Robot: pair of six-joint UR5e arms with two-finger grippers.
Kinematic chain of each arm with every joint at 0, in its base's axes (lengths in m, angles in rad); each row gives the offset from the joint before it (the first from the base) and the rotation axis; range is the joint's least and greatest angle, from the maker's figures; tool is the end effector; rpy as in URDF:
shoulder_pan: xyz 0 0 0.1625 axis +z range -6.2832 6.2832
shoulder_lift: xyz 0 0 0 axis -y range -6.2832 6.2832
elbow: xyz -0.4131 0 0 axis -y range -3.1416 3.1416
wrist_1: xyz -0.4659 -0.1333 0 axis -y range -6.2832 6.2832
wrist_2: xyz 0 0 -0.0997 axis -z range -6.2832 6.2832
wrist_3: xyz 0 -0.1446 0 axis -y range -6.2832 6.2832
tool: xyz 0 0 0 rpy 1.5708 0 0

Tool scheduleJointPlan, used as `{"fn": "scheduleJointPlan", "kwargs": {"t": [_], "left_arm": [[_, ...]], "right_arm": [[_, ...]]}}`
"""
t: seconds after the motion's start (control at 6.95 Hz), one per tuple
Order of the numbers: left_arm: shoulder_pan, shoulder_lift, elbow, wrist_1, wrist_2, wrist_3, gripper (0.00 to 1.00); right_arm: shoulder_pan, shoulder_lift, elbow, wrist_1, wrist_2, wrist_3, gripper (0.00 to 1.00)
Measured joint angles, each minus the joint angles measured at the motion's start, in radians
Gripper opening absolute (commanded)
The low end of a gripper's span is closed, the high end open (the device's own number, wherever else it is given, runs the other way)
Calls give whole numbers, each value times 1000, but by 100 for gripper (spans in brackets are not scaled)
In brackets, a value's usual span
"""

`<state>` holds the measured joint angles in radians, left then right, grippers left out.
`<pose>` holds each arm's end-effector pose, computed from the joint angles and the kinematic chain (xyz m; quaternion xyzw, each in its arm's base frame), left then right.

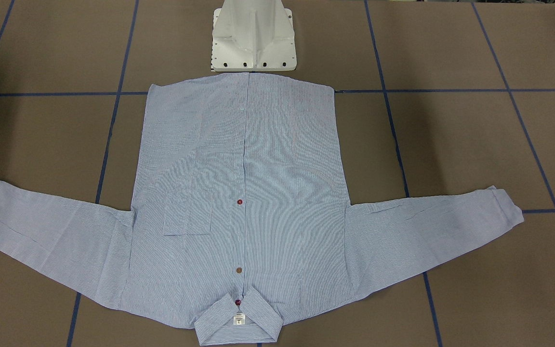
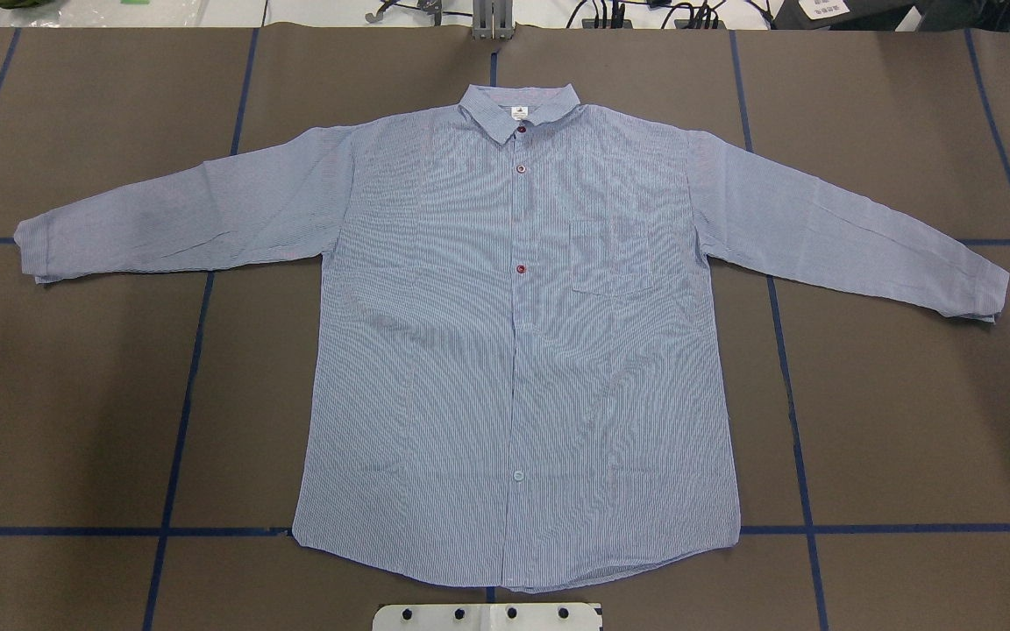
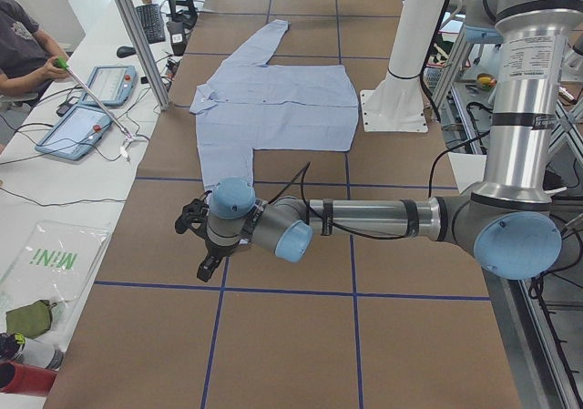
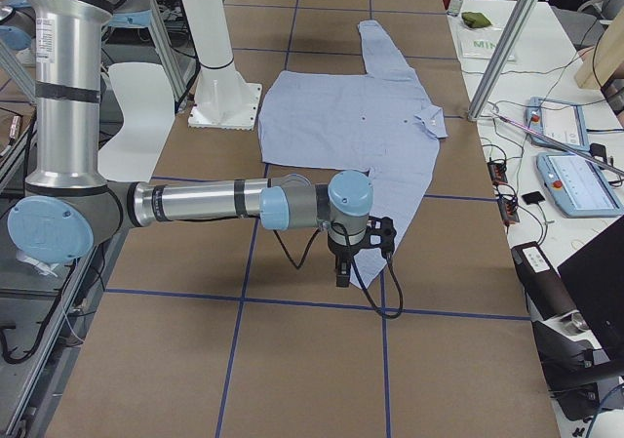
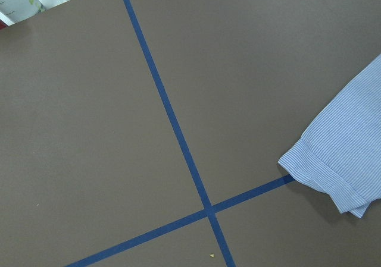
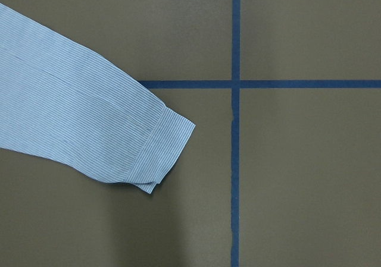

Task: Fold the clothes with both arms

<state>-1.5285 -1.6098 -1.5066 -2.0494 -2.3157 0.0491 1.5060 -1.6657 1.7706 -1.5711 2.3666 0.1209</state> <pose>-0.0091 -0.6190 0.6389 0.2106 0.3539 0.1232 0.9029 -0.0046 -0.5347 0.6152 0.0121 -0.3898 0.0056 0.9208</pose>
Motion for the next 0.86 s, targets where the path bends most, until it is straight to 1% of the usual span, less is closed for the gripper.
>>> {"fn": "scheduleJointPlan", "kwargs": {"t": [0.58, 0.86], "left_arm": [[0, -5, -2, 4, 4, 0, 100], [0, -1, -2, 3, 5, 3, 100]], "right_arm": [[-1, -33, 13, 64, -10, -60, 100], [0, -44, 14, 66, 19, -64, 100]]}}
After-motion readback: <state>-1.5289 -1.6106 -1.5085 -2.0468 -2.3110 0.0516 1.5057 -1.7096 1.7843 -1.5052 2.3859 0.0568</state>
